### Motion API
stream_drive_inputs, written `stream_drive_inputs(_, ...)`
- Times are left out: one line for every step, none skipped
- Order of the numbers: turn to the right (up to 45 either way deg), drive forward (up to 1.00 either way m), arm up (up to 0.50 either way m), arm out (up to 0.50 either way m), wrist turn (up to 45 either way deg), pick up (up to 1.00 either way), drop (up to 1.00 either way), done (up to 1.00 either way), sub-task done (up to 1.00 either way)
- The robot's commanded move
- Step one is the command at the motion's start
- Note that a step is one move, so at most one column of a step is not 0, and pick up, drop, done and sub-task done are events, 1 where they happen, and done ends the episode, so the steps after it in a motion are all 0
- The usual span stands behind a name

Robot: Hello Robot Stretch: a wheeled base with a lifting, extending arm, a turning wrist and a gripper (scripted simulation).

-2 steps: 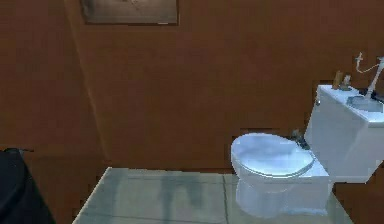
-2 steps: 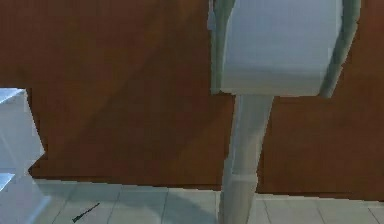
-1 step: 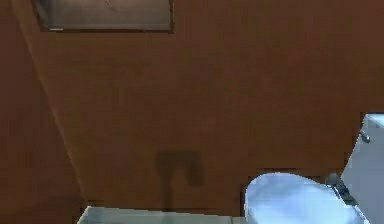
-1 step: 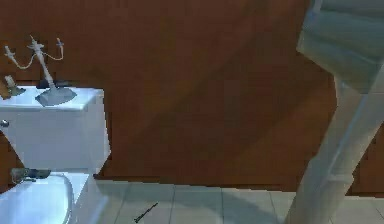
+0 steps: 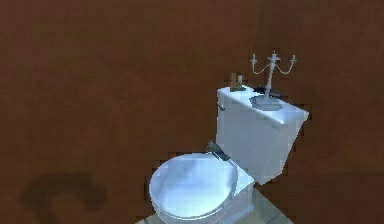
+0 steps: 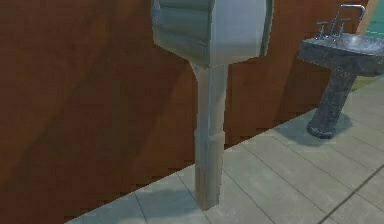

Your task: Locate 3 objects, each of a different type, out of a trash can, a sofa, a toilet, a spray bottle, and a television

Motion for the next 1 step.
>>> stream_drive_inputs(0.0,0.00,0.00,0.00,0.0,0.00,0.00,1.00,0.00)
